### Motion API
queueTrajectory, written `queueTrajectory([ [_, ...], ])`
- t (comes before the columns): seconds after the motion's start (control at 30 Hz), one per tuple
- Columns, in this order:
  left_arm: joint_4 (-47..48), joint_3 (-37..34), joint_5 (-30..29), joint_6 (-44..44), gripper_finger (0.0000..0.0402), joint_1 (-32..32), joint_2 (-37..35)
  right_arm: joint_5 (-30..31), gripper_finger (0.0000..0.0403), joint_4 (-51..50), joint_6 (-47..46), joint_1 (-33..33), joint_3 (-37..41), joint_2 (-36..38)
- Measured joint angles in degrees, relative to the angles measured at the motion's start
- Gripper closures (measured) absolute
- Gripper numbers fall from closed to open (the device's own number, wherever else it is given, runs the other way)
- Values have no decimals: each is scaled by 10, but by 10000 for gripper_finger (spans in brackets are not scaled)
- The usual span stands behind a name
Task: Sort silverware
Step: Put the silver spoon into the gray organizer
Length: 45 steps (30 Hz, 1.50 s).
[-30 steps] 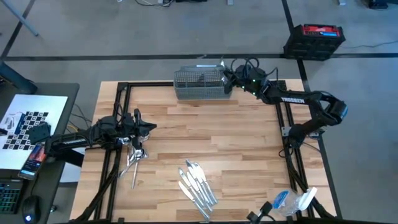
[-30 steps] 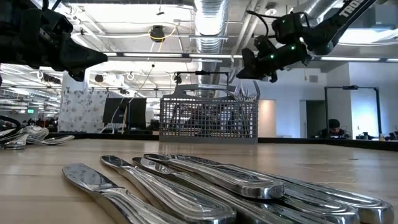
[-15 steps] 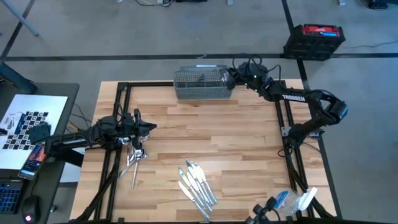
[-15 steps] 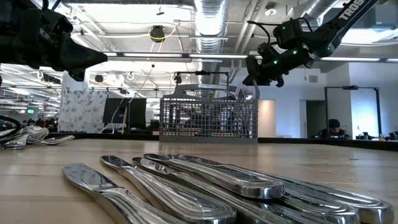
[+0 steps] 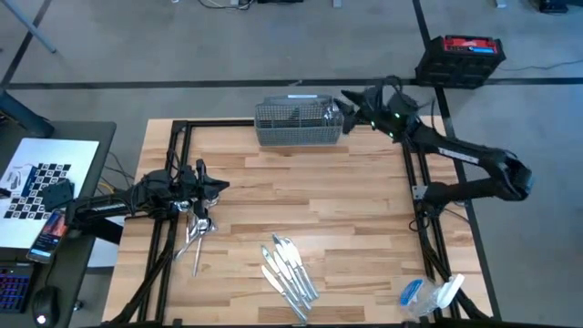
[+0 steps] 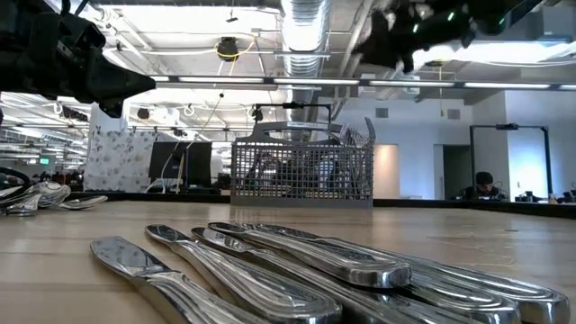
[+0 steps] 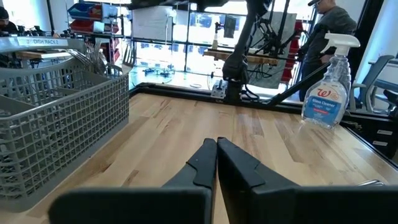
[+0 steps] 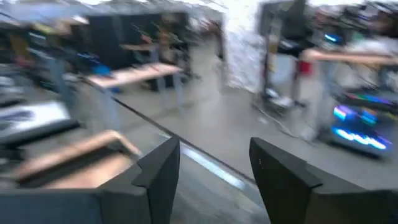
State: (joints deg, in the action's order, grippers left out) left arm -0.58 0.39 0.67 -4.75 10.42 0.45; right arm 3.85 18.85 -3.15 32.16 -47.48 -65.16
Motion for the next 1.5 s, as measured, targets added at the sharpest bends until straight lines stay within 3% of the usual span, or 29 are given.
queueTrajectory([
  [0.17,0,0,0,0,402,0,0,-1,215,-86,-5,-97,0,55],
  [0.4,0,0,0,0,402,0,0,-1,222,-206,-108,-201,0,50],
  [0.63,-15,12,6,-49,402,0,0,0,223,-261,-206,-251,1,15],
  [0.77,49,69,44,-50,402,-7,27,0,223,-294,-223,-271,1,-9],
  [1.0,239,247,33,-149,402,-96,218,6,223,-338,-187,-295,1,-58],
  [1.23,514,408,12,-263,402,-206,457,6,223,-345,-128,-323,1,-123],
  [1.37,614,446,44,-371,396,-237,561,6,223,-346,-89,-340,1,-165],
  [1.5,685,436,101,-487,366,-269,627,6,223,-348,-72,-353,1,-199],
])
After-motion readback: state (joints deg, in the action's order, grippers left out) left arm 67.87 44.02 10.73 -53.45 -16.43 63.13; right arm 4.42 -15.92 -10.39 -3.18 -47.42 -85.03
